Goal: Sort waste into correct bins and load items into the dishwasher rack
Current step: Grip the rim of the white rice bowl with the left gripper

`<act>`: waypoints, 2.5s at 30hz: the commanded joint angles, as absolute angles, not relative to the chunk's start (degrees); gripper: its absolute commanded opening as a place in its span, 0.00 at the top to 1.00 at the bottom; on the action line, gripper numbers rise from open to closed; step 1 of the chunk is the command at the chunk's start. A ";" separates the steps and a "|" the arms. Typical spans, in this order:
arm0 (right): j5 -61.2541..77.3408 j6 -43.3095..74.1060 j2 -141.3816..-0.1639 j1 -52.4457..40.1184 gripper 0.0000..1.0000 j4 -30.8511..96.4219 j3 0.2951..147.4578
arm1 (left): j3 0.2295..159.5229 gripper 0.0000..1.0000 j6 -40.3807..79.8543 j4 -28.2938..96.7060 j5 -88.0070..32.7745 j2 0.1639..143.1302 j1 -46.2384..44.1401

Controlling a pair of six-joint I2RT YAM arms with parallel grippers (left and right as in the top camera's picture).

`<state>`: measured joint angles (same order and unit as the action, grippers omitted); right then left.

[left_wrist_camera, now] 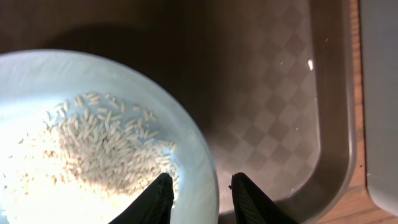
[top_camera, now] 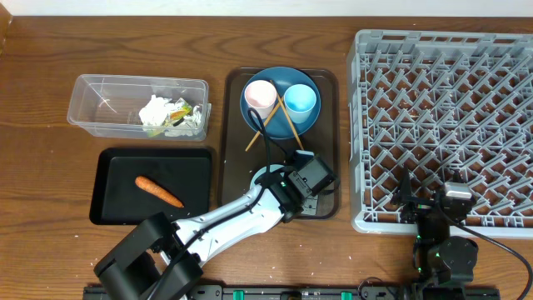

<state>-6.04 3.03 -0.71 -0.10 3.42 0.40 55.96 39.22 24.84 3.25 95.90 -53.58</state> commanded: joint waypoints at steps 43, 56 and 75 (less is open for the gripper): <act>-6.44 3.81 -0.49 -0.93 0.01 3.60 0.30 | 55.68 0.78 39.75 23.86 6.92 96.88 -53.56; -6.44 3.81 -0.49 -0.93 0.01 3.60 0.30 | 55.68 0.81 39.75 24.34 6.92 96.88 -53.56; -6.44 3.81 -0.49 -0.93 0.01 3.60 0.30 | 55.68 0.90 39.72 25.43 6.87 96.88 -53.56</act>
